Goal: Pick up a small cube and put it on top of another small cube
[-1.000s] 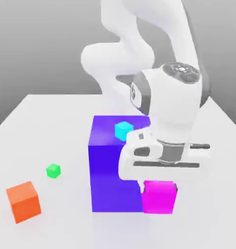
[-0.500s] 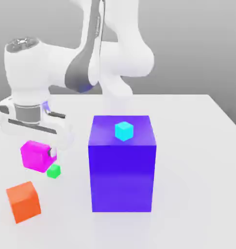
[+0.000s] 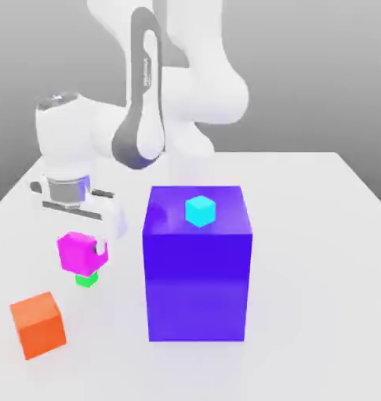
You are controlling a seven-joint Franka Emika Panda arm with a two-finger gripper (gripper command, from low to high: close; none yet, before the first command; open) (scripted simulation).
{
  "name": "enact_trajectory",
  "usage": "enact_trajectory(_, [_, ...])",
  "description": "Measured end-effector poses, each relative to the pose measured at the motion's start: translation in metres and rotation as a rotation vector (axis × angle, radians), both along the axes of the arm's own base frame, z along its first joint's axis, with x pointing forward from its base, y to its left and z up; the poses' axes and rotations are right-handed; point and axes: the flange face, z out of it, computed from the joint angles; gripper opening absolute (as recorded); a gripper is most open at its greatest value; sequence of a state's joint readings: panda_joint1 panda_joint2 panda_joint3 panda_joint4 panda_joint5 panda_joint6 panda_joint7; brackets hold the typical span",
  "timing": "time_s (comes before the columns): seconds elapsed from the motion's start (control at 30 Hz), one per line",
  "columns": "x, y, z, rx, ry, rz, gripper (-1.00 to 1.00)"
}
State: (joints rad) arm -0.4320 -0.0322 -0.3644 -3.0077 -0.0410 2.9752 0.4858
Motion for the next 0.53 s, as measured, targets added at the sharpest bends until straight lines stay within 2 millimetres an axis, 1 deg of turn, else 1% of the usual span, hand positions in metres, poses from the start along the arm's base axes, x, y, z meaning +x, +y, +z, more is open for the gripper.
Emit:
enact_trajectory(0.2, [-0.001, 0.0, -0.002, -0.002, 0.001, -0.001, 1.0])
enact_trajectory(0.23, [0.0, 0.0, 0.001, 0.002, -0.001, 0.0, 1.0])
enact_trajectory(0.4, [0.005, 0.002, 0.029, 0.026, -0.012, 0.005, 1.0])
enact_trajectory(0.53, [0.002, 0.001, 0.055, 0.012, -0.006, 0.004, 1.0])
